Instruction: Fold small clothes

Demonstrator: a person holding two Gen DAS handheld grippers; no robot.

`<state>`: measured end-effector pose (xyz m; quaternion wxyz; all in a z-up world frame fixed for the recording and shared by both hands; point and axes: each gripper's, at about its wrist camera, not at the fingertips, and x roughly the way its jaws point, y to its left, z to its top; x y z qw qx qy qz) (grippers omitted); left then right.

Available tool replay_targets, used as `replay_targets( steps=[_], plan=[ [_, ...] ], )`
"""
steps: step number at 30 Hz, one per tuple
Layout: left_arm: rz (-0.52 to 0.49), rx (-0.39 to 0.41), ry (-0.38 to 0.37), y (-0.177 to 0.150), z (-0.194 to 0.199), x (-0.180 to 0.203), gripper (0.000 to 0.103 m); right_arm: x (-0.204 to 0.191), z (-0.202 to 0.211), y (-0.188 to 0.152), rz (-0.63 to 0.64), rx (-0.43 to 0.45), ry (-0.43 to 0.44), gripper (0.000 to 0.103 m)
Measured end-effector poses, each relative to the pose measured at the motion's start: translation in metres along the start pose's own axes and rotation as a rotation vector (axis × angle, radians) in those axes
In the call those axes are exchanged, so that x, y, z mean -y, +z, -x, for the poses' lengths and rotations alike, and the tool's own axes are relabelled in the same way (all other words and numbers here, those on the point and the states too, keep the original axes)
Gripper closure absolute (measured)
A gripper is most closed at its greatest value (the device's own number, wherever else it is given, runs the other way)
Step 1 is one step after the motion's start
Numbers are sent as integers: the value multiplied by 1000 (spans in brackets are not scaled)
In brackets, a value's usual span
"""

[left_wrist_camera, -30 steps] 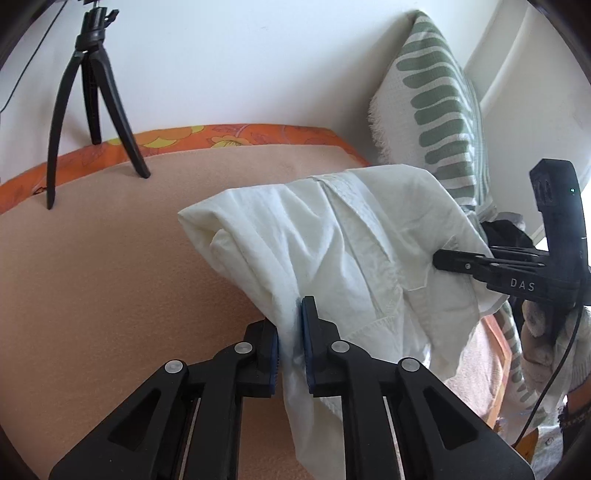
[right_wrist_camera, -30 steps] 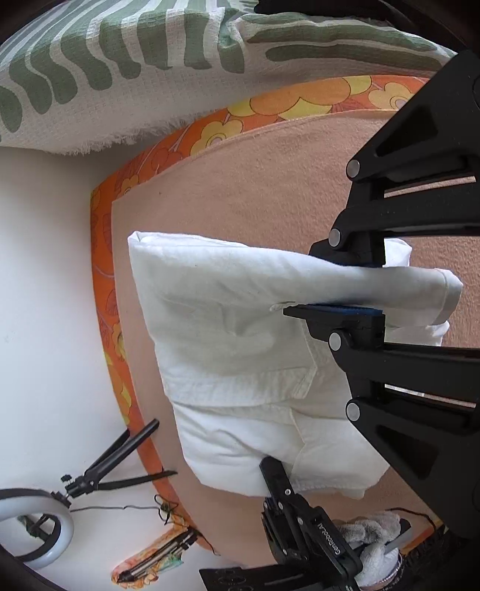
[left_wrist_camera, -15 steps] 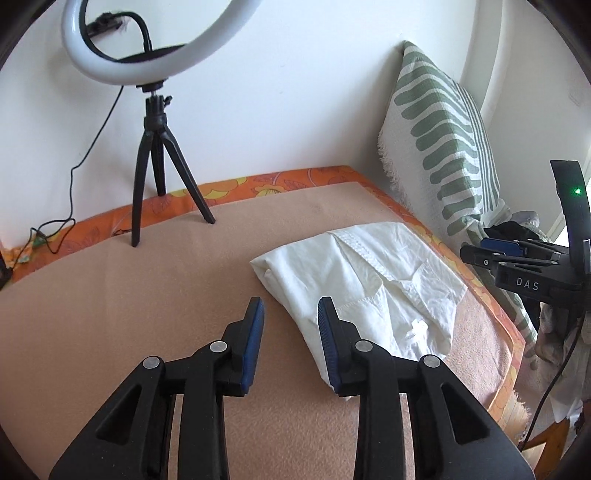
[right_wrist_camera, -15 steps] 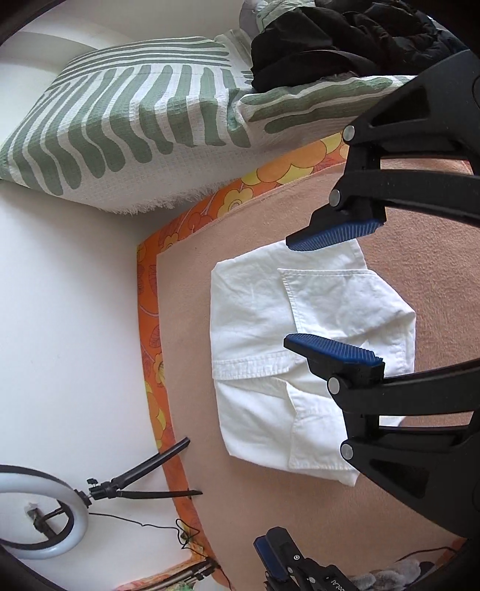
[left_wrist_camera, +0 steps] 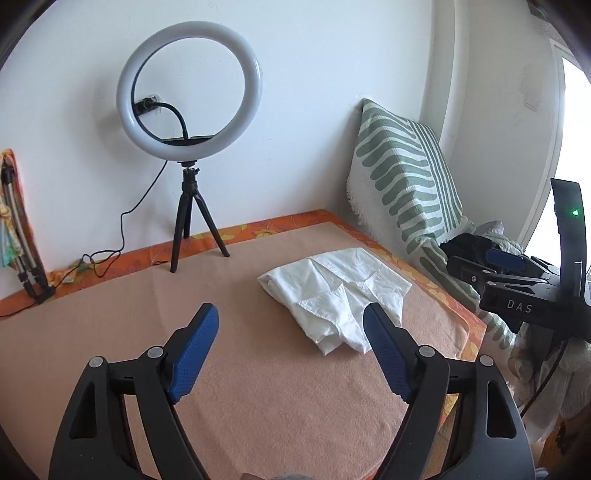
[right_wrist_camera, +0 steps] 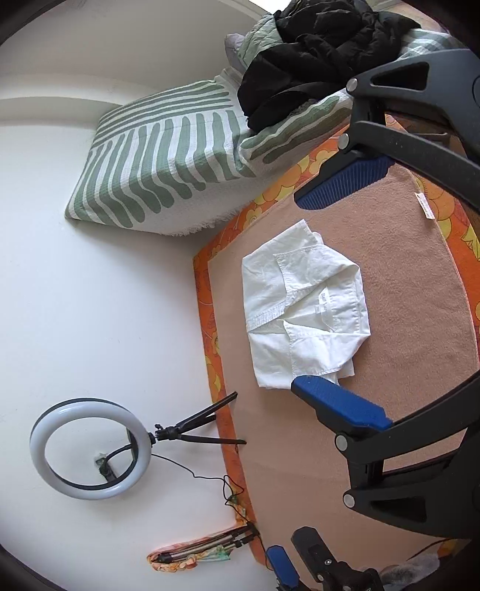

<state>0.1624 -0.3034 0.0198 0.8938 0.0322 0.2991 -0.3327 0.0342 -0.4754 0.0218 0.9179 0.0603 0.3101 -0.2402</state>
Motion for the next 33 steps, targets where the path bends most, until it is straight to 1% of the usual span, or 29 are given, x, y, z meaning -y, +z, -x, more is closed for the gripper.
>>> replay_targets(
  steps=[2,3,7,11,15,16,18,19,21,23,28,33],
  plan=[
    [-3,-7,18,-9,15,-2,22,-5,20,-10,-2,44,-41,5],
    [-5,-9,21,-14,22,-4,22,-8,27,-14,-2,52,-45,4],
    [0,14,59,-35,47,-9,21,-12,49,-34,-44,76,-38,4],
    [-13,24,70,-49,62,-9,20,-14,65,-49,-77,101,-43,4],
    [-35,75,97,-60,79,-6,19,-18,78,-60,-94,139,-50,4],
    [-39,82,100,-62,82,-5,17,-19,80,-63,-102,150,-55,4],
    [-40,95,97,-66,87,-4,6,-22,81,-68,-111,152,-53,4],
    [-36,105,101,-68,90,-4,5,-24,80,-69,-111,148,-47,4],
    [-42,107,102,-71,92,-4,5,-27,79,-71,-98,140,-44,4],
    [-51,119,113,-72,95,-3,5,-29,81,-72,-93,157,-67,4],
    [-67,142,146,-74,96,-3,4,-31,82,-74,-103,169,-70,4],
    [-66,126,153,-77,91,-6,4,-38,81,-74,-79,181,-80,4]
  ],
)
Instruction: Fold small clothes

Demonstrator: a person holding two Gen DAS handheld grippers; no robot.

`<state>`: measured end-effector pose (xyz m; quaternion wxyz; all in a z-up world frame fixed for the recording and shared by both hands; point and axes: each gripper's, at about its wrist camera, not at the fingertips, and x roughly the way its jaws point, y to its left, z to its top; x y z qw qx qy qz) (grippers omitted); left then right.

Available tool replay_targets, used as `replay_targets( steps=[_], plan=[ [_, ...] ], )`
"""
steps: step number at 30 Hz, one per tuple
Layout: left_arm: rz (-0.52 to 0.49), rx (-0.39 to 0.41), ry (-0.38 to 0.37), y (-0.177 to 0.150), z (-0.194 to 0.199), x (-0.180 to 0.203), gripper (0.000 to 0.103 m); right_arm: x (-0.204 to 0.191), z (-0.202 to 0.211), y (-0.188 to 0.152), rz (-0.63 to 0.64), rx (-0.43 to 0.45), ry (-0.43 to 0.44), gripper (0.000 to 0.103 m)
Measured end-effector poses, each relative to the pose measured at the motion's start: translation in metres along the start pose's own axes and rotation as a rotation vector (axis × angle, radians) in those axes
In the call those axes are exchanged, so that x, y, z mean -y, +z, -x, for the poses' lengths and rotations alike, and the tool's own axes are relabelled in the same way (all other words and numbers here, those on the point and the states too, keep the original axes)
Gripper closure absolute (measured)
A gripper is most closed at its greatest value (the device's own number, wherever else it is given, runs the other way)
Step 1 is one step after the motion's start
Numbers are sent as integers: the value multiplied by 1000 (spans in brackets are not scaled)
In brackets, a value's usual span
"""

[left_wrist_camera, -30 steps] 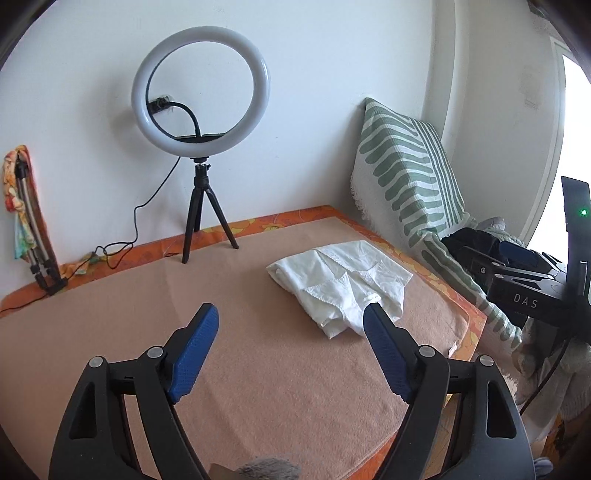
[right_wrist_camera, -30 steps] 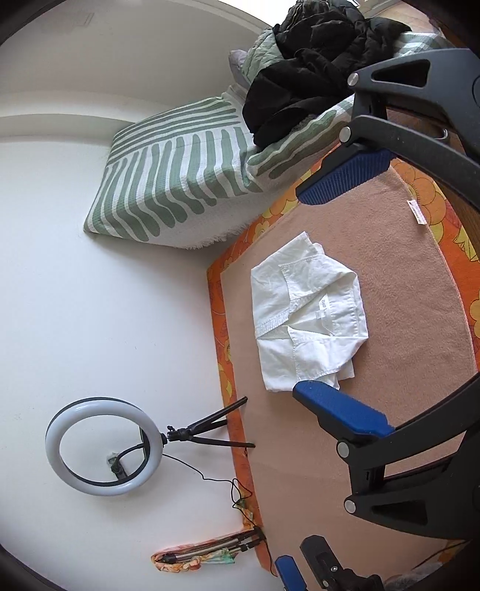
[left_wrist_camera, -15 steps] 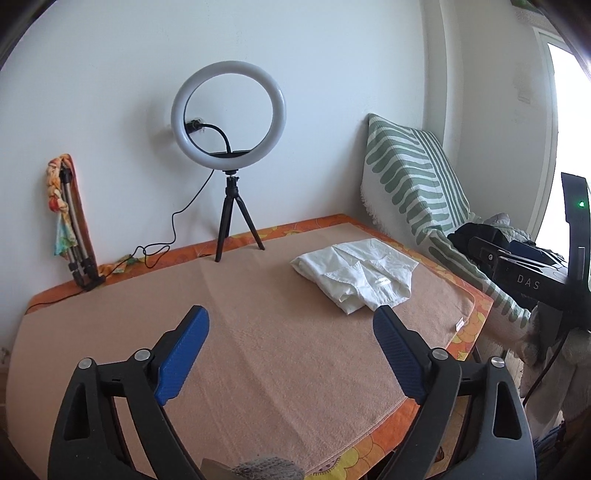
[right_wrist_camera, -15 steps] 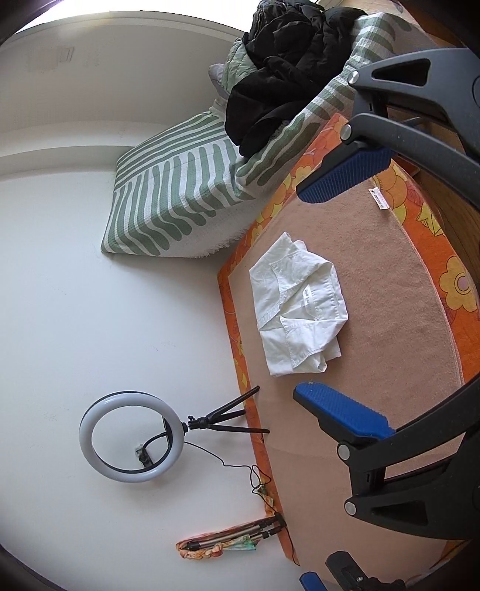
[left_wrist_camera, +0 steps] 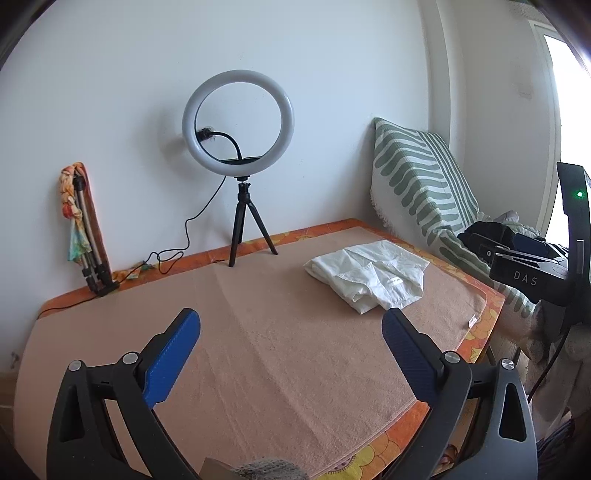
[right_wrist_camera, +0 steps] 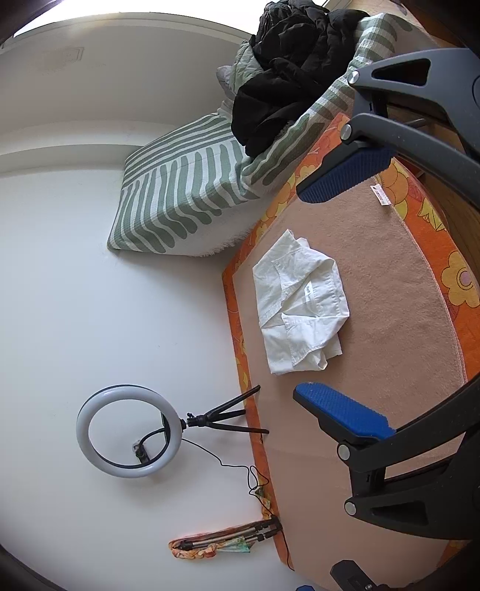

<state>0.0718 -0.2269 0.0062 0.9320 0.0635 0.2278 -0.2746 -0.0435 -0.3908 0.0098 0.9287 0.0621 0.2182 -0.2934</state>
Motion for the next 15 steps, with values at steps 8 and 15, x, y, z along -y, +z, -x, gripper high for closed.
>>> replay_targets(
  steps=[8,15],
  plan=[
    [-18,2,8,-3,1,2,4,-2,1,-2,-1,4,-3,4],
    [-34,18,5,-1,3,6,4,-4,3,-3,9,16,-14,4]
  ],
)
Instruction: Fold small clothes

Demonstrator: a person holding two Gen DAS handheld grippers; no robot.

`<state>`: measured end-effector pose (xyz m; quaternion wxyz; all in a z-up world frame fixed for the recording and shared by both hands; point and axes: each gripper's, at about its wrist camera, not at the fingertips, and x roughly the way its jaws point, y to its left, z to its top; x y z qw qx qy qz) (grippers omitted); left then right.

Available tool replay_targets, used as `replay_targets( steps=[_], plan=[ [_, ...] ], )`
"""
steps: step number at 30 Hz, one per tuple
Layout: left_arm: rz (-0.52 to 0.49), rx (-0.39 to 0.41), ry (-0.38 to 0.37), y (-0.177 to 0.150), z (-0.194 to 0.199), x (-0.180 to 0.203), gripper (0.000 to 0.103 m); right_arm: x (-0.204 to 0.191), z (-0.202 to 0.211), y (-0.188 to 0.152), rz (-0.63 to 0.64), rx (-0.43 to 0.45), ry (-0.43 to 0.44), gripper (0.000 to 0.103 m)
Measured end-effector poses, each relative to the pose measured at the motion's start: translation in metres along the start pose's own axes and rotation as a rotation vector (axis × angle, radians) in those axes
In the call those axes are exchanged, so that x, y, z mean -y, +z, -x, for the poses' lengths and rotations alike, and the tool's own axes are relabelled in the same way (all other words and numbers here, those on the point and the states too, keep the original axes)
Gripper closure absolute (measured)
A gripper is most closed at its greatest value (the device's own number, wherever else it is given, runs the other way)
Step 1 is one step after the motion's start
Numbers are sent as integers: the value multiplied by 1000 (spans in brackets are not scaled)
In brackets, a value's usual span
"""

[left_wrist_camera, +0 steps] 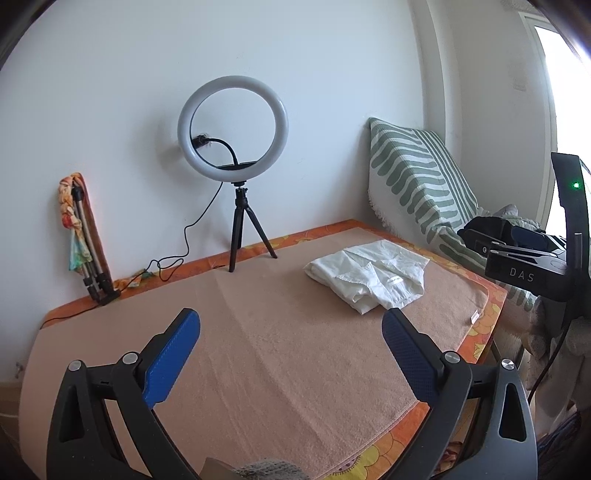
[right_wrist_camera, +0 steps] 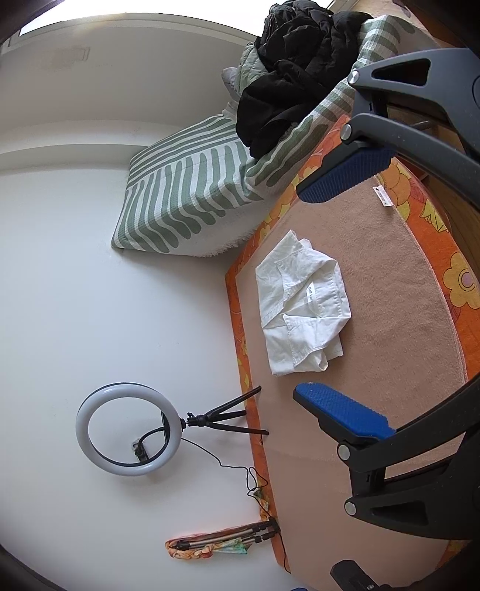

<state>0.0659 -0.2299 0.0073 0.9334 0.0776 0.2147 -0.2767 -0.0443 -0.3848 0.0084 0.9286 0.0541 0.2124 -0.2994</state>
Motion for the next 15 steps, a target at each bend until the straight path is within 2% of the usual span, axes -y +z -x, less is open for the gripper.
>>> replay_targets(
  steps=[15],
  plan=[
    [11,-22,-13,2,-3,1,4,2,1,2,-13,8,6,4]
  ],
)
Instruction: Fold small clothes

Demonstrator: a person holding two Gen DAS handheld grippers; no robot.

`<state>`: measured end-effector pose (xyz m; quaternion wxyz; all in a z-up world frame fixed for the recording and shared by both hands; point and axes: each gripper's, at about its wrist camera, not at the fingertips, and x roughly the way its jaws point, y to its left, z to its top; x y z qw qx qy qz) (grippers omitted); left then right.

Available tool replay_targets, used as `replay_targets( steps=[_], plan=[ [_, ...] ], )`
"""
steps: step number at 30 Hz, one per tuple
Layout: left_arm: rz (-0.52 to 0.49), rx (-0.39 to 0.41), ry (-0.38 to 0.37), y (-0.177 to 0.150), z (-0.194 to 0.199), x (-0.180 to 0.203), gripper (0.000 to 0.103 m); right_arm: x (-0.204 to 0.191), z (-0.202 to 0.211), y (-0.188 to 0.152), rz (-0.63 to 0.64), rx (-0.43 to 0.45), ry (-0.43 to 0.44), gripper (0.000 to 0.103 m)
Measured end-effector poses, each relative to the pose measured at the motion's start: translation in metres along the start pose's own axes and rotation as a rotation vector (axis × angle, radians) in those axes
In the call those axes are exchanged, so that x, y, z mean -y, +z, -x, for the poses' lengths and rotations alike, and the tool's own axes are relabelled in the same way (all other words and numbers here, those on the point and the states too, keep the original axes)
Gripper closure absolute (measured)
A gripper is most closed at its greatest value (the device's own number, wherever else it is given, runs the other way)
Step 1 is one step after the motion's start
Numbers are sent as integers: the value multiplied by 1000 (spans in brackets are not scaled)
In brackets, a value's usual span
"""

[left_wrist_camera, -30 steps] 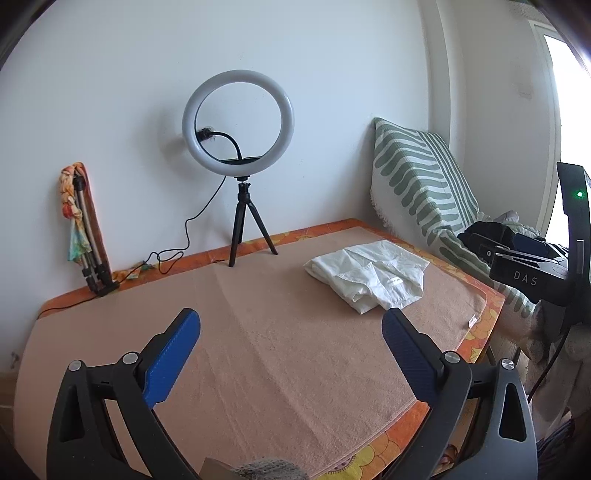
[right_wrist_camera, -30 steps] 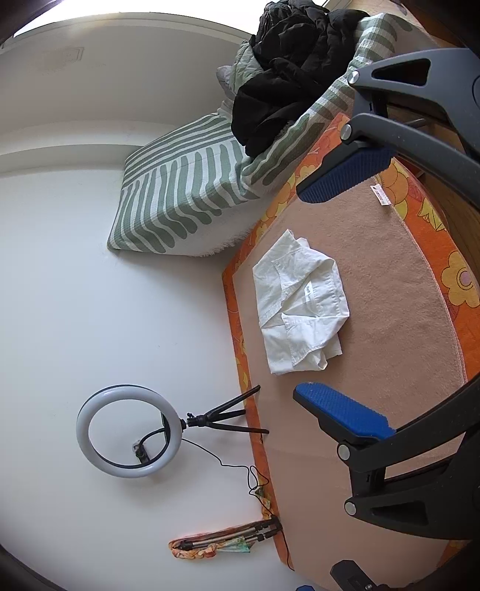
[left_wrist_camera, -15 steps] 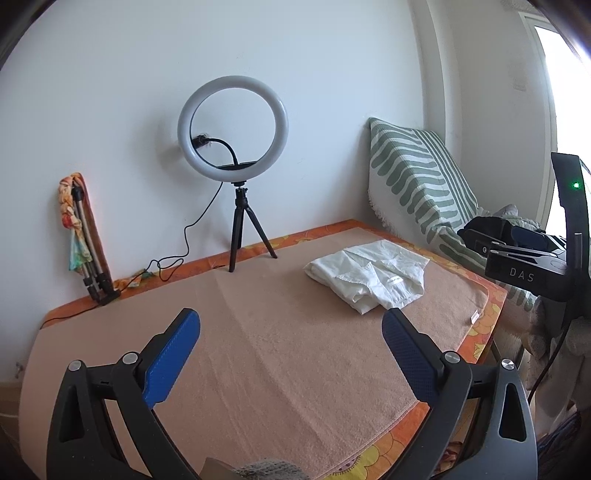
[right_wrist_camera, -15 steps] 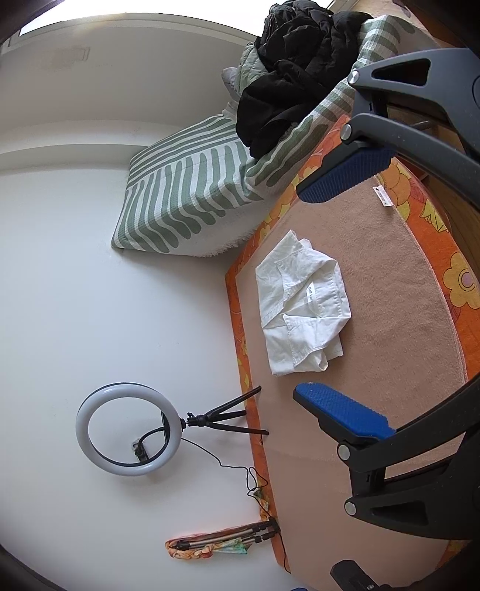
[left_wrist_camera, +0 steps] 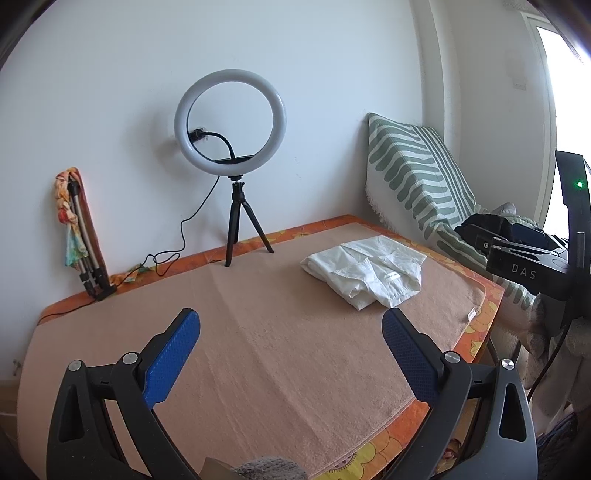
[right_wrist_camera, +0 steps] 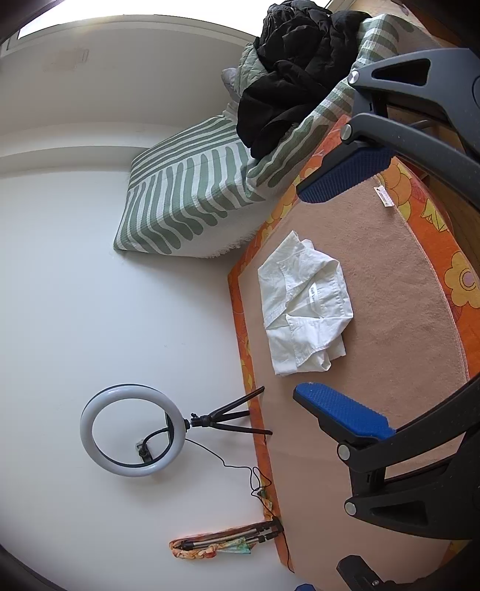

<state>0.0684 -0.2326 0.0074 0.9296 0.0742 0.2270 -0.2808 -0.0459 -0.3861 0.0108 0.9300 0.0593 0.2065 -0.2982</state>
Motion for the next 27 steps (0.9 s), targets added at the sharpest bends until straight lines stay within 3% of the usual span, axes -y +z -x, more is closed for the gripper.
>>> replay_targets(
  steps=[27],
  plan=[
    [11,32,18,4,6,-5,4,5,-4,-1,-6,2,-10,4]
  ],
)
